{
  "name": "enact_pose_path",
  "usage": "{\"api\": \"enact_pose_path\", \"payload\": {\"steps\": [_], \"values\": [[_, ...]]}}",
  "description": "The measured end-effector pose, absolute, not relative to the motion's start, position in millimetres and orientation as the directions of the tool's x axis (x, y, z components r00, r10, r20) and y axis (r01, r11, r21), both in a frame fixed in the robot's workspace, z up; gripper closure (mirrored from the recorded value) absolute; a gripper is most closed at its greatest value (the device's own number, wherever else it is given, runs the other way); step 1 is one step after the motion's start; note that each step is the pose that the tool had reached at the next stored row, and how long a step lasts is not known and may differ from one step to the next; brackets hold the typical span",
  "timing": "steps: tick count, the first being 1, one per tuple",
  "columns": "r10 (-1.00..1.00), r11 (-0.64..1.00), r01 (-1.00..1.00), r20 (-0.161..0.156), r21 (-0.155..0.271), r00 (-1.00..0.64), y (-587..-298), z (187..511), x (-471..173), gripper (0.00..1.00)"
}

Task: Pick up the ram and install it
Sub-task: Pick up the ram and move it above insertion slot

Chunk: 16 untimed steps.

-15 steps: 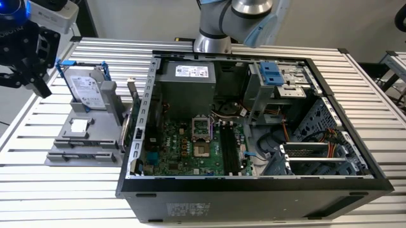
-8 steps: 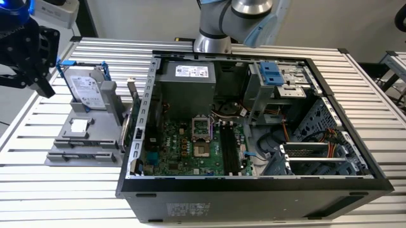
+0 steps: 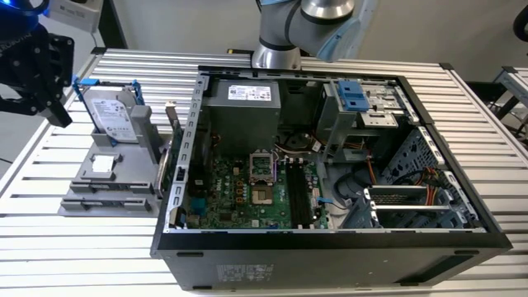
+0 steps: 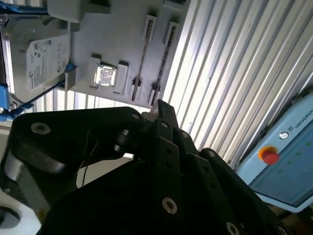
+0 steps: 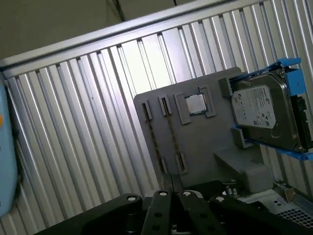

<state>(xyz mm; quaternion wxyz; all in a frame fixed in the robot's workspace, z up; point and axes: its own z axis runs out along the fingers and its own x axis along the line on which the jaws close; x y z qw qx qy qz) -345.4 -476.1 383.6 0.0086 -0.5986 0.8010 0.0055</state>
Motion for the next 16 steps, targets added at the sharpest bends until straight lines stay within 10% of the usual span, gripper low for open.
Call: {"api": "enact_pose_path", "payload": {"steps": [16], "values": [[-0.989, 0.144, -0.990, -0.020, -0.001, -0.143, -476.1, 383.5, -345.4, 1.00]]}}
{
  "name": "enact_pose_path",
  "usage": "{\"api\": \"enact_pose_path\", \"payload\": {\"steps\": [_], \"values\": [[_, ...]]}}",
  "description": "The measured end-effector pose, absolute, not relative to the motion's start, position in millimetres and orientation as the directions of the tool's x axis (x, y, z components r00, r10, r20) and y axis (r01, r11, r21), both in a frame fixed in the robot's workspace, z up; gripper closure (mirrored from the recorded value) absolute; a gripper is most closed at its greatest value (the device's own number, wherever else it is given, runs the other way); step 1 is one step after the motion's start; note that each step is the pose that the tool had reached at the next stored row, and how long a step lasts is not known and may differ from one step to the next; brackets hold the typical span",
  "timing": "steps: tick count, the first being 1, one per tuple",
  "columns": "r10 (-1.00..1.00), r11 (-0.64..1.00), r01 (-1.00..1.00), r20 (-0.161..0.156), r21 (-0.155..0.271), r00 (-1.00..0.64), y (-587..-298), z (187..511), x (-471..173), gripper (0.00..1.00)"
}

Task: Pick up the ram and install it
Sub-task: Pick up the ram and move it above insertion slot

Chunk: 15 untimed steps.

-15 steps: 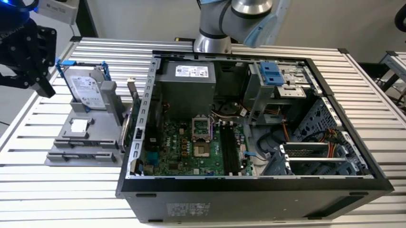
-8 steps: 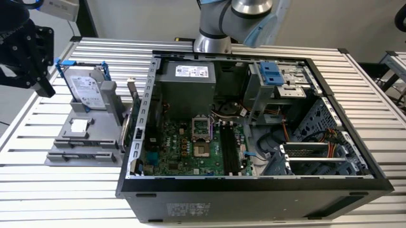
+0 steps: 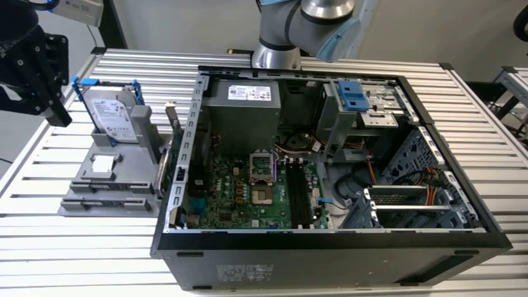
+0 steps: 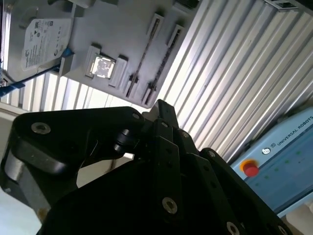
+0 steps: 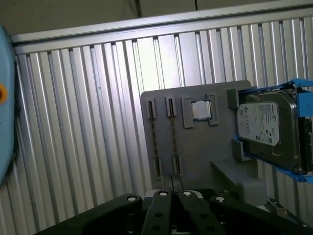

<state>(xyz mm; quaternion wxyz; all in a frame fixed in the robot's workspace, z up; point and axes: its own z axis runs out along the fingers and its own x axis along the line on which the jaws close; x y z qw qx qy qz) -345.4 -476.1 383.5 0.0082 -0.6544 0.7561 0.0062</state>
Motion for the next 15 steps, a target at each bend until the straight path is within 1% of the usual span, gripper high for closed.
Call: {"api": "enact_pose_path", "payload": {"steps": [15], "values": [[-0.991, 0.130, -0.992, -0.020, -0.001, -0.130, -476.1, 383.5, -345.4, 1.00]]}}
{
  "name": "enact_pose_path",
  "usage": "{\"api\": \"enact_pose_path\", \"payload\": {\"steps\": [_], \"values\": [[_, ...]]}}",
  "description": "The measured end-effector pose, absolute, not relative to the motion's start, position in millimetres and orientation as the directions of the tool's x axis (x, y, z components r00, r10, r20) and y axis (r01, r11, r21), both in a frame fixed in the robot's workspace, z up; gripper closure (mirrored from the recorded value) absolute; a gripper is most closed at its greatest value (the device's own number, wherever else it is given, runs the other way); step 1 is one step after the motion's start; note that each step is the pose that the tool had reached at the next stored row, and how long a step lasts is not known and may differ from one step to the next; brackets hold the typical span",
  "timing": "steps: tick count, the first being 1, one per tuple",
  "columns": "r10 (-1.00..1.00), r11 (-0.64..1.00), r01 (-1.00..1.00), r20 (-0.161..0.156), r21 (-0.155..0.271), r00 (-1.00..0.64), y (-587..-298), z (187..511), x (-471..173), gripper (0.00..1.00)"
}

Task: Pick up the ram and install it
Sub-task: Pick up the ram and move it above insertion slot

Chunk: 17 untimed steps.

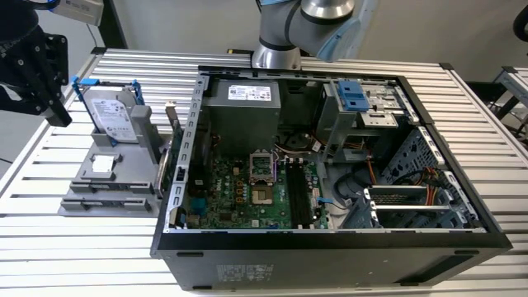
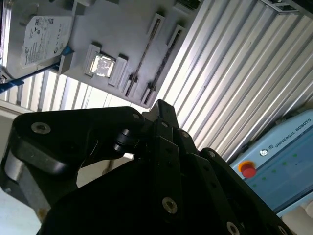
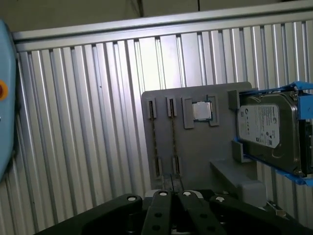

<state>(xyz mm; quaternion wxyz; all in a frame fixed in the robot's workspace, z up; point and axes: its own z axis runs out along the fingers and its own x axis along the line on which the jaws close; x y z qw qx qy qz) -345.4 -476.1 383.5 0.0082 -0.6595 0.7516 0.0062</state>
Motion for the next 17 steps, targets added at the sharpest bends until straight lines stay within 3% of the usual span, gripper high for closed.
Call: {"api": "enact_pose_path", "payload": {"steps": [17], "values": [[-0.998, -0.063, -0.998, -0.021, 0.000, 0.063, -476.1, 380.8, -345.4, 1.00]]}}
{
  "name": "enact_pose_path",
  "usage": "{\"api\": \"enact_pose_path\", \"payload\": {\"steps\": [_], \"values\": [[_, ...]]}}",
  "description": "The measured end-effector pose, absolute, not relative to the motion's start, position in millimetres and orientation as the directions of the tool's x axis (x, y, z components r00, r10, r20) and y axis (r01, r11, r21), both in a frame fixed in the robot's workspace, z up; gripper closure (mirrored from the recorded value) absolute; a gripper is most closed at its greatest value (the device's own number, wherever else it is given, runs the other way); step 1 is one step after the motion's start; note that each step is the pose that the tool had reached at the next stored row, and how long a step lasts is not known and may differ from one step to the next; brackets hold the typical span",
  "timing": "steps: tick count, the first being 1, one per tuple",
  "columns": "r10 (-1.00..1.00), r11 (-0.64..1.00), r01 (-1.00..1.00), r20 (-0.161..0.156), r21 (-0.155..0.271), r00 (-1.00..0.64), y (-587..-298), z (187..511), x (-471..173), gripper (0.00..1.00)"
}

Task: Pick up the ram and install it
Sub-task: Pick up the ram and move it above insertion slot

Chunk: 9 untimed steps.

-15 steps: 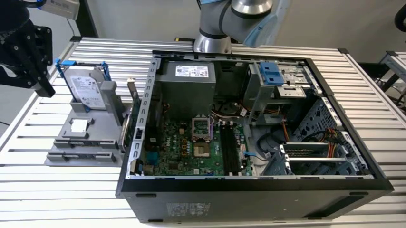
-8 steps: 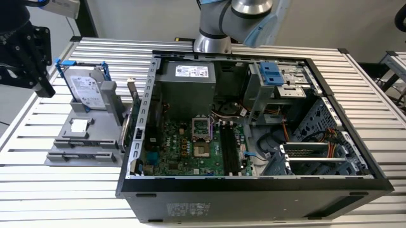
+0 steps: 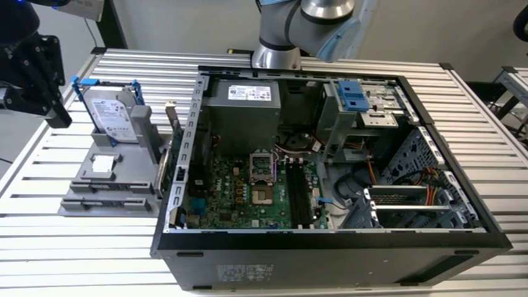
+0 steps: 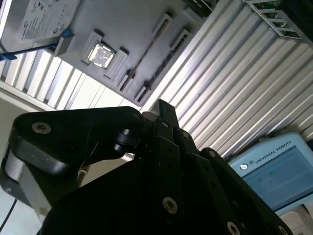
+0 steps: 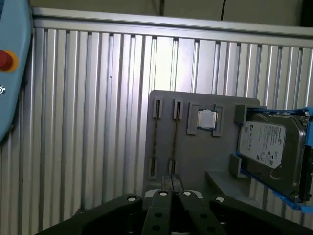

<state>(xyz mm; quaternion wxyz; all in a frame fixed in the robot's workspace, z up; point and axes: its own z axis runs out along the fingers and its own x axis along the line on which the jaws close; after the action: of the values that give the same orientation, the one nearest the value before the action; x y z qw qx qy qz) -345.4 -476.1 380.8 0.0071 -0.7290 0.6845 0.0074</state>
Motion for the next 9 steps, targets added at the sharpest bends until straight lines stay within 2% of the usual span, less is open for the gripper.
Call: {"api": "enact_pose_path", "payload": {"steps": [9], "values": [[-0.997, -0.072, -0.997, -0.021, 0.000, 0.072, -476.1, 380.7, -345.4, 1.00]]}}
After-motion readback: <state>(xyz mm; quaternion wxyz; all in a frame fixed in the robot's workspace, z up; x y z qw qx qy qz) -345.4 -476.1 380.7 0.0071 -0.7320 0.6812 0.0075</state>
